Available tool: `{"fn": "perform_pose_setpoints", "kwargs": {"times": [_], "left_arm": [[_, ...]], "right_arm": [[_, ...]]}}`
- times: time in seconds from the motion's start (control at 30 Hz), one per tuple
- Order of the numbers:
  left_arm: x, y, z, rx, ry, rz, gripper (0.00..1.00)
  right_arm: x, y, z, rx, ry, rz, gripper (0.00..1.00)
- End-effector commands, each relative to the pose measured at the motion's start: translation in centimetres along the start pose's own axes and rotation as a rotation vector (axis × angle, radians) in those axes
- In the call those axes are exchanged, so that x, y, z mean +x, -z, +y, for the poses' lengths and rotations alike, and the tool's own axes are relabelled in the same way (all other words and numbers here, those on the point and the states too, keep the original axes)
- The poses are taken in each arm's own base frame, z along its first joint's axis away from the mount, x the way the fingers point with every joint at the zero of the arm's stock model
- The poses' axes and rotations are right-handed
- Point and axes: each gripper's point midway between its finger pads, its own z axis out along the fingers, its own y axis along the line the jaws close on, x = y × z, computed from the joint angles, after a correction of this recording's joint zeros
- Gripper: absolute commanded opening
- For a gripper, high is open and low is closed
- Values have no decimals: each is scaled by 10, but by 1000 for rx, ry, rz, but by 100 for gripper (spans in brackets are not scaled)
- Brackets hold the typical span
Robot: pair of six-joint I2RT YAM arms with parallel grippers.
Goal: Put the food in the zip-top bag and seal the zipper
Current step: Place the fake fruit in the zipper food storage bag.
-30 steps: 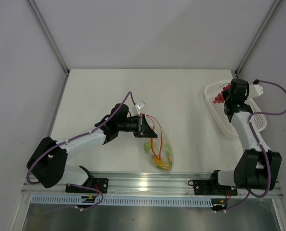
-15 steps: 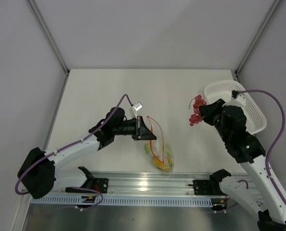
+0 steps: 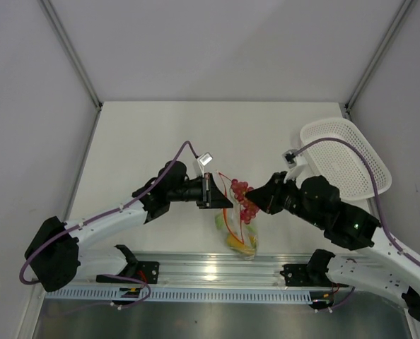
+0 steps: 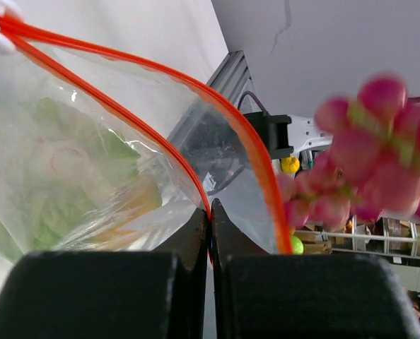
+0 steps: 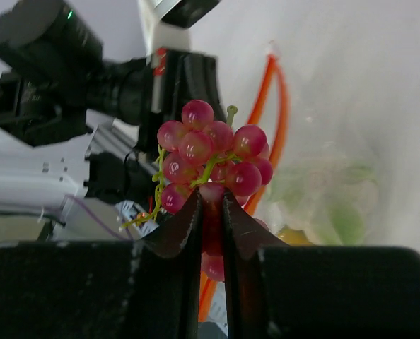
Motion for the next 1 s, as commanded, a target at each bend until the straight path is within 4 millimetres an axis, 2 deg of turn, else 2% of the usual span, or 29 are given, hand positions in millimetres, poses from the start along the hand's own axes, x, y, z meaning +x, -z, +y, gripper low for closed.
{"fn": "perform_pose_setpoints", "kwargs": {"times": [0.0,0.03,0.1,0.17,0.43,0.53,0.77,0.97], "left_arm": [[-10,2,-24,63,-31,-59,1],[-9,1,-24,62,-33,-56,1],[-10,1,-28,65,-37,-58,0],[-8,0,-27,61,-35,-54,1],[-3,-1,-24,56,-24,-43,1],[-2,1,-26,62,-25,-42,0],[-5,8,-41,101,-36,-57,1],[-4,12,-45,108,-42,-60,0]], "right_arm": [[-6,-1,50,-169,81,-8,0],[2,-3,61,-193,100,19,0],[-7,-3,72,-193,114,-17,0],[-3,-5,83,-211,143,-9,0],[-20,-1,97,-238,148,-86,0],[-21,-5,89,-191,159,-95,0],[8,-23,61,-107,197,-38,0],[16,-31,46,-27,234,-10,0]]}}
